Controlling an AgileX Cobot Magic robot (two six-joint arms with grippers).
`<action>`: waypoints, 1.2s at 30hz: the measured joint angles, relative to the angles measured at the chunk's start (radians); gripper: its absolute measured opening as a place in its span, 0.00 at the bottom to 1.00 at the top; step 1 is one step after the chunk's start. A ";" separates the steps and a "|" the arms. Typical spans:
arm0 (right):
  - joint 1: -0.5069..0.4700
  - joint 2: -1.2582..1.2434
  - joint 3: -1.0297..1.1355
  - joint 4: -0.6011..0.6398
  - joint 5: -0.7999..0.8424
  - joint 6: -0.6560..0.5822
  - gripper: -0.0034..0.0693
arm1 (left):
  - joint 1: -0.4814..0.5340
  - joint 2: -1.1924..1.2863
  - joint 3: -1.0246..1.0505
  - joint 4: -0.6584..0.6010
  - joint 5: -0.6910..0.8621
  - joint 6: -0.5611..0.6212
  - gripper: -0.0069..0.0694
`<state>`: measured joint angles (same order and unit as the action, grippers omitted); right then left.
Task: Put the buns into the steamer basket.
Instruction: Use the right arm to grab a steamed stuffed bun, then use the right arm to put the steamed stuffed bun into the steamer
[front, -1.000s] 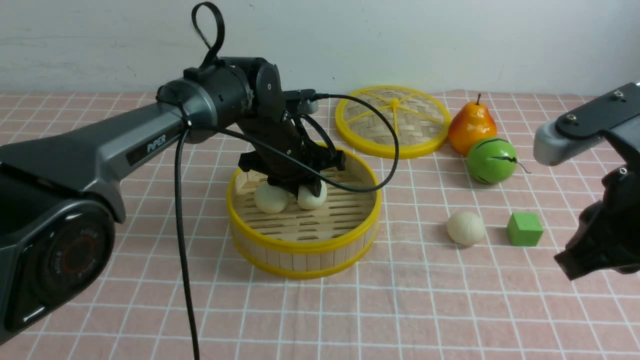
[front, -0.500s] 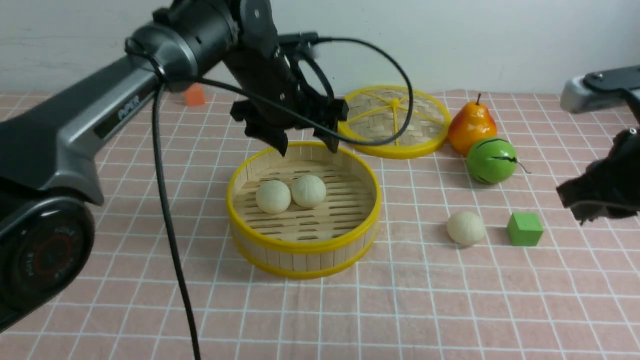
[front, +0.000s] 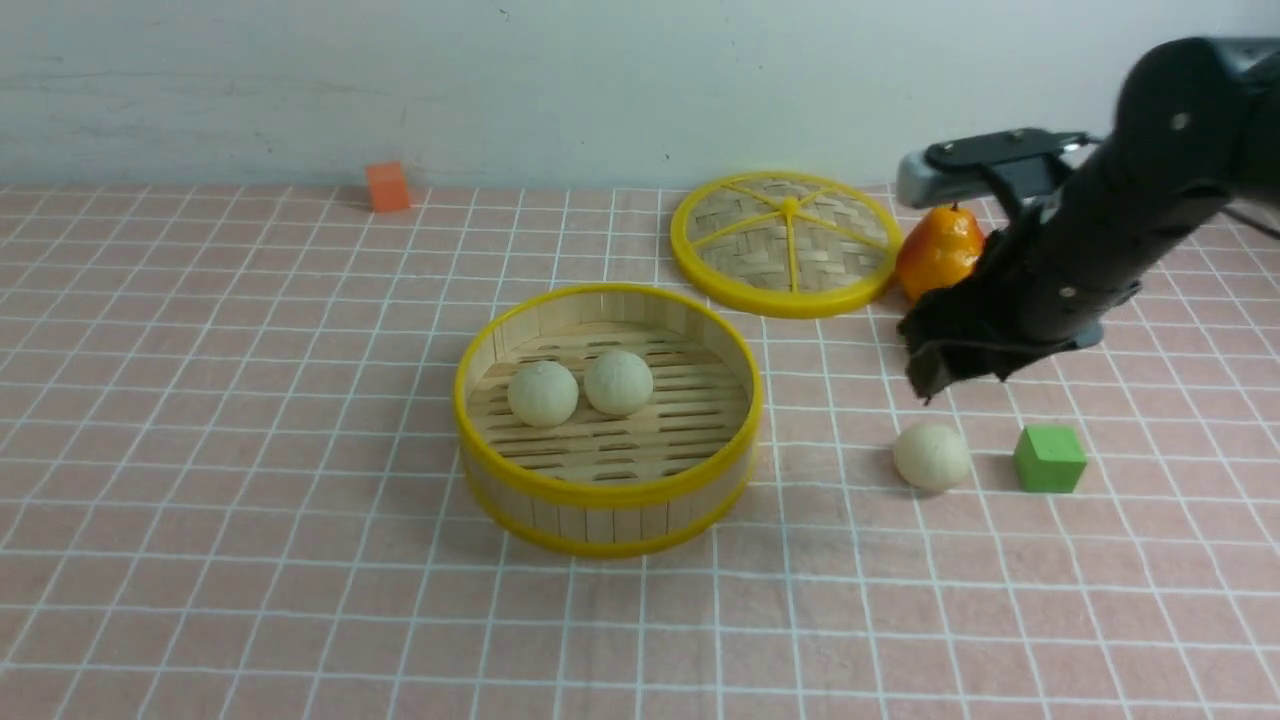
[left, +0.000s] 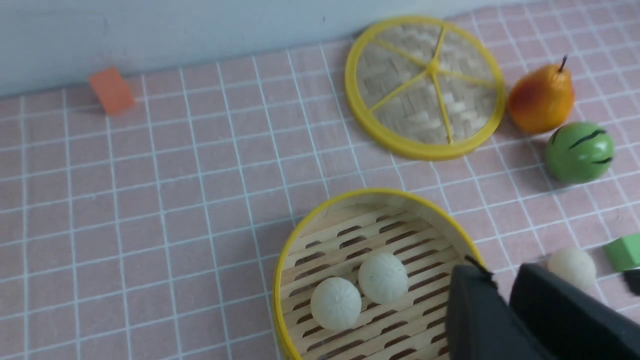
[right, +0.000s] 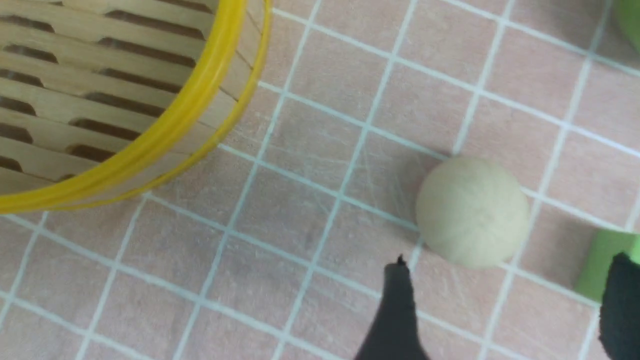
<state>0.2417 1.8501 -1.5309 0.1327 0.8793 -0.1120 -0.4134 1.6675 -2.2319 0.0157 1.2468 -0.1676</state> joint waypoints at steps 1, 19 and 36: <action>0.013 0.046 -0.007 -0.019 -0.018 0.003 0.84 | 0.000 -0.055 0.043 0.000 0.000 -0.004 0.09; 0.018 0.222 -0.018 -0.165 -0.126 0.132 0.24 | 0.000 -0.688 0.937 0.011 0.000 -0.010 0.07; 0.374 0.143 -0.299 -0.086 -0.039 0.068 0.08 | 0.000 -0.903 1.036 0.011 0.000 -0.021 0.07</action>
<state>0.6155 1.9933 -1.8302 0.0467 0.8404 -0.0441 -0.4134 0.7647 -1.1955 0.0267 1.2468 -0.1882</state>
